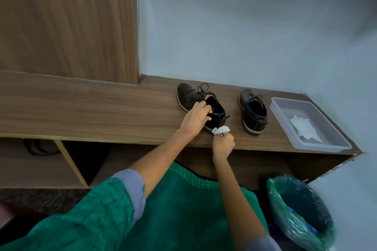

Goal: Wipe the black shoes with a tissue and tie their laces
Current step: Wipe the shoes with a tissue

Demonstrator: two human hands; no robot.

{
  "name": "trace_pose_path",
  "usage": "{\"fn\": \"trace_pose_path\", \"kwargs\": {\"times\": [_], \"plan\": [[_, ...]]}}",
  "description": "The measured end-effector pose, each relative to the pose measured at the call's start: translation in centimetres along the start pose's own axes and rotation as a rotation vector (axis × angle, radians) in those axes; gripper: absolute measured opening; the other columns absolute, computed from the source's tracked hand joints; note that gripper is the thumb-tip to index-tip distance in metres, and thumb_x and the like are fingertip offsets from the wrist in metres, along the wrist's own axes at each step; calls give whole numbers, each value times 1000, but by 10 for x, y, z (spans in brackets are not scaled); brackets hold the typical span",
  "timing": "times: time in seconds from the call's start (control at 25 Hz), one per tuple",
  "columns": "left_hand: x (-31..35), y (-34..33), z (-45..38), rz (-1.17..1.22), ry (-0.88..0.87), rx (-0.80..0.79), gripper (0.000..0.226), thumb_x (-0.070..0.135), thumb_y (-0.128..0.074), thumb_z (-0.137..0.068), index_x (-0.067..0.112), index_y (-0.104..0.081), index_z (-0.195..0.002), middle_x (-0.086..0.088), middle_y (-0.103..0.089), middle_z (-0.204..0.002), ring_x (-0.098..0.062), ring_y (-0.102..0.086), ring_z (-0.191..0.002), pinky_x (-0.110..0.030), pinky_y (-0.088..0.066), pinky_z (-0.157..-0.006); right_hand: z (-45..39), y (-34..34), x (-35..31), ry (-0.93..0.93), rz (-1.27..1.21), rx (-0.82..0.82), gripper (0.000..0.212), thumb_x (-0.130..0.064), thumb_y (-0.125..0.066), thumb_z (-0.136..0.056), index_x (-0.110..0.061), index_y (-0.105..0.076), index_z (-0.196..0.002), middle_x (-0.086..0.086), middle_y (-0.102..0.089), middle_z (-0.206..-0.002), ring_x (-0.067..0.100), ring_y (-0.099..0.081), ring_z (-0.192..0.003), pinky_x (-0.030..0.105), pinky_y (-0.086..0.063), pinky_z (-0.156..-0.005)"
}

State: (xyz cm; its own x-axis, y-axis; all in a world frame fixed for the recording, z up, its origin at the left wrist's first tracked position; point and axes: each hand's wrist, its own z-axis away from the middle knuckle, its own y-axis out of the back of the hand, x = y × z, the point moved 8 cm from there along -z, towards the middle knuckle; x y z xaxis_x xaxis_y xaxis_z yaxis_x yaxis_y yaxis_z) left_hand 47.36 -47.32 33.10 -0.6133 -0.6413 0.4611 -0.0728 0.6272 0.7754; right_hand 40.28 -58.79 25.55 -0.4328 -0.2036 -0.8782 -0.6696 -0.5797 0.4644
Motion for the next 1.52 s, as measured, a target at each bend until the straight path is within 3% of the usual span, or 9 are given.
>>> {"fn": "trace_pose_path", "kwargs": {"times": [0.2,0.4,0.6,0.8,0.96,1.08,1.2,1.4,1.52], "plan": [[-1,0,2,2,-21,17,23,11,-58,-88,6,-58,-111,-9,-55,-113,-20,-49,-104,-27,-42,-86,28,-12,6,-183,-380,76,19,-9,-58,-90,-3,-68,-106,14,-68,-103,26,-63,-97,31,-47,-76],[-6,-3,5,70,33,3,33,10,-58,-88,7,-57,-121,-9,-55,-117,-19,-49,-109,-29,-46,-92,41,-8,10,-181,-438,30,22,-10,-58,-90,-8,-68,-109,9,-67,-99,19,-59,-89,30,-44,-74],[-20,-17,58,545,512,258,34,11,-67,-82,7,-60,-116,-3,-54,-111,-12,-56,-92,-21,-46,-78,31,10,6,-63,-393,45,18,-13,-67,-84,-9,-69,-101,4,-67,-88,14,-59,-82,26,-44,-70],[-29,-60,64,1067,911,62,25,10,-67,-83,0,-65,-106,-10,-67,-84,-12,-58,-61,-20,-52,-57,25,2,-10,99,-319,-161,15,-9,-55,-90,-13,-69,-90,-2,-65,-72,5,-55,-61,17,-43,-53],[-42,-51,55,812,881,50,18,11,-72,-79,3,-70,-94,-10,-69,-78,-12,-58,-53,-21,-51,-50,11,19,-22,180,-347,-108,32,-10,-60,-86,-20,-56,-116,-1,-58,-108,6,-55,-91,22,-47,-80],[-46,-40,43,564,768,23,5,15,-69,-81,11,-71,-82,-11,-72,-84,-25,-68,-72,-34,-58,-63,-7,4,-33,274,-200,-289,68,-29,-71,-81,-19,-39,-139,-2,-43,-138,11,-41,-125,29,-37,-102],[-70,-20,34,458,762,80,10,19,-67,-82,13,-73,-87,-10,-72,-82,-26,-68,-69,-36,-58,-65,-23,0,-40,406,-2,-257,62,-41,-73,-76,-22,-48,-130,-2,-53,-130,14,-48,-121,32,-41,-99],[-147,22,23,635,934,442,19,15,-64,-86,5,-66,-102,-8,-67,-74,-11,-54,-41,-17,-44,-33,-39,0,-30,362,-84,-202,52,-43,-74,-74,-28,-55,-120,-6,-62,-119,12,-56,-113,32,-46,-95],[-176,22,-5,684,1011,483,7,11,-62,-87,10,-61,-80,-5,-61,-60,-6,-51,-28,-16,-39,-27,-41,1,-29,377,-71,-185,52,-45,-74,-73,-30,-55,-119,-5,-62,-117,12,-56,-111,29,-45,-92]]}}
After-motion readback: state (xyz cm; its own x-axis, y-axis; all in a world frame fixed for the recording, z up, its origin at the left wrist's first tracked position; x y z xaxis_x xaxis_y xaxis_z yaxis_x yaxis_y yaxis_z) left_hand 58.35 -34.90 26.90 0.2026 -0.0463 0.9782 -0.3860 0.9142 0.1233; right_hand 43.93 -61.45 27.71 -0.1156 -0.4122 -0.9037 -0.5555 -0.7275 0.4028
